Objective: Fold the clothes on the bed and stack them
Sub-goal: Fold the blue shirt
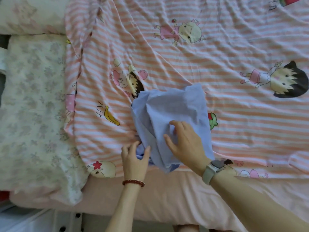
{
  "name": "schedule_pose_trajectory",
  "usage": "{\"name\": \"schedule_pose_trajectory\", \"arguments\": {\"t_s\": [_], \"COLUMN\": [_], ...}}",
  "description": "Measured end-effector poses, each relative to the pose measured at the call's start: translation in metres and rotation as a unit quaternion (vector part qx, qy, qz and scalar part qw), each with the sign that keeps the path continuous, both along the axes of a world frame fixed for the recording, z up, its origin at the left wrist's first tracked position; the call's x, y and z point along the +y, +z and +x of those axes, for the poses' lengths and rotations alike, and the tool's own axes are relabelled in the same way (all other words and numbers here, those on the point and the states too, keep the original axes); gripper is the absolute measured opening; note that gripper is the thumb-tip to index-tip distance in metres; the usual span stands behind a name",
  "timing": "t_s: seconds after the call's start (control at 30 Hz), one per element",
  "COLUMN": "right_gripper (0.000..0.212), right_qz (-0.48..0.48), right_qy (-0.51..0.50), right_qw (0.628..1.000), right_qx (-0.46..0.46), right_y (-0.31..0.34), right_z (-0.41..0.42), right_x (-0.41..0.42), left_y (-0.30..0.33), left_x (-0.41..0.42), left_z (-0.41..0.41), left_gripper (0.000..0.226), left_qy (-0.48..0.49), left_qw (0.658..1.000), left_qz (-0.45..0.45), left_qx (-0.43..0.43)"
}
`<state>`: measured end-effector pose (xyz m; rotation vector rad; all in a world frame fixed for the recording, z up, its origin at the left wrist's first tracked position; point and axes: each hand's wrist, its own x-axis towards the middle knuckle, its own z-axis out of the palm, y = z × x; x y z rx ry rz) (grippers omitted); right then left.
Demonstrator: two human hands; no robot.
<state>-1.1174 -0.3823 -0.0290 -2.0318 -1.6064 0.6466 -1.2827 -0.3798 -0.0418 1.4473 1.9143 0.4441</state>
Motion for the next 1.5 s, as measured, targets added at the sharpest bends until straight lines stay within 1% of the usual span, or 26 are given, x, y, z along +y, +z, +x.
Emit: {"name": "schedule_pose_trajectory", "arguments": {"t_s": [0.07,0.13,0.17,0.27,0.33,0.37,0.43,0.5,0.57,0.63,0.7,0.73,0.8,0.83,0.87,0.93,0.97,1.03,1.1,1.13,1.2,1.27,1.33,1.4,1.47,1.5], "right_gripper": [0.062,0.072,0.070,0.042,0.017,0.014,0.032,0.038,0.037,0.036,0.034,0.034,0.036,0.037,0.036,0.034,0.034,0.037,0.039,0.038,0.032,0.029,0.027,0.026,0.027,0.029], "right_qz": [-0.072,-0.139,-0.159,-0.166,-0.148,-0.144,-0.144,-0.139,-0.130,-0.125,-0.123,-0.119,-0.109,-0.107,-0.111,-0.124,-0.131,-0.136,-0.137,-0.136,-0.134,-0.135,-0.134,-0.133,-0.133,-0.132], "right_qy": [0.053,0.087,0.090,0.080,0.064,0.045,0.005,-0.039,-0.075,-0.089,-0.097,-0.112,-0.156,-0.172,-0.183,-0.199,-0.210,-0.227,-0.233,-0.234,-0.234,-0.233,-0.232,-0.234,-0.231,-0.227], "right_qw": [0.995,0.983,0.980,0.983,0.987,0.989,0.987,0.978,0.968,0.957,0.949,0.945,0.933,0.928,0.924,0.914,0.908,0.897,0.892,0.891,0.891,0.893,0.894,0.892,0.895,0.898], "right_qx": [-0.035,-0.081,-0.083,-0.029,-0.014,0.003,0.073,0.150,0.200,0.246,0.273,0.285,0.305,0.311,0.316,0.330,0.338,0.354,0.362,0.364,0.365,0.360,0.358,0.362,0.358,0.352], "right_y": [-0.001,-0.004,-0.006,-0.006,-0.004,-0.003,-0.001,0.002,0.004,0.005,0.009,0.010,0.014,0.016,0.018,0.018,0.017,0.015,0.015,0.015,0.016,0.018,0.018,0.019,0.019,0.019], "right_z": [-0.022,-0.035,-0.036,-0.026,-0.017,-0.012,-0.005,0.000,0.003,0.004,0.006,0.007,0.009,0.010,0.010,0.011,0.012,0.014,0.015,0.014,0.015,0.016,0.018,0.019,0.020,0.020], "right_x": [-0.004,-0.006,-0.005,0.003,0.009,0.012,0.016,0.020,0.022,0.021,0.019,0.018,0.016,0.016,0.015,0.015,0.015,0.014,0.014,0.014,0.015,0.016,0.017,0.017,0.018,0.018], "left_y": [-0.004,-0.005,-0.004,-0.006,-0.011,-0.012,-0.014,-0.011,-0.005,-0.002,-0.001,-0.001,0.001,0.002,0.002,-0.002,-0.001,0.004,0.003,0.002,-0.006,-0.012,-0.021,-0.026,-0.027,-0.027], "left_x": [-0.008,-0.006,-0.005,-0.007,-0.012,-0.014,-0.018,-0.020,-0.018,-0.012,-0.008,-0.008,-0.007,-0.008,-0.008,-0.009,-0.010,-0.013,-0.019,-0.022,-0.024,-0.027,-0.033,-0.037,-0.028,-0.021], "left_z": [0.001,0.002,0.001,-0.006,-0.015,-0.019,-0.022,-0.020,-0.014,-0.010,-0.009,-0.010,-0.018,-0.023,-0.027,-0.032,-0.031,-0.021,-0.005,0.003,0.007,0.006,0.001,-0.007,-0.019,-0.027], "left_gripper": [0.005,0.025,0.027,0.027,0.030,0.031,0.032,0.024,0.007,0.018,0.010,0.013,0.030,0.034,0.031,0.026,0.040,0.070,0.084,0.090,0.106,0.111,0.101,0.108,0.113,0.104], "left_qy": [0.028,0.087,0.122,0.214,0.252,0.258,0.258,0.240,0.222,0.202,0.195,0.216,0.287,0.326,0.350,0.380,0.387,0.317,0.177,0.110,0.027,-0.073,-0.206,-0.307,-0.321,-0.312], "left_qw": [0.999,0.987,0.976,0.943,0.936,0.938,0.941,0.946,0.941,0.932,0.925,0.909,0.829,0.796,0.791,0.847,0.869,0.909,0.955,0.976,0.997,0.996,0.971,0.940,0.936,0.940], "left_qz": [-0.013,-0.045,-0.063,-0.079,-0.078,-0.085,-0.111,-0.128,-0.126,-0.122,-0.137,-0.151,-0.193,-0.196,-0.188,-0.132,-0.089,-0.007,0.016,0.014,0.012,0.056,0.120,0.141,0.130,0.133], "left_qx": [-0.032,-0.124,-0.171,-0.241,-0.233,-0.216,-0.190,-0.176,-0.223,-0.275,-0.295,-0.324,-0.439,-0.471,-0.465,-0.348,-0.296,-0.270,-0.238,-0.186,-0.071,-0.008,0.010,0.051,0.060,0.046]}}
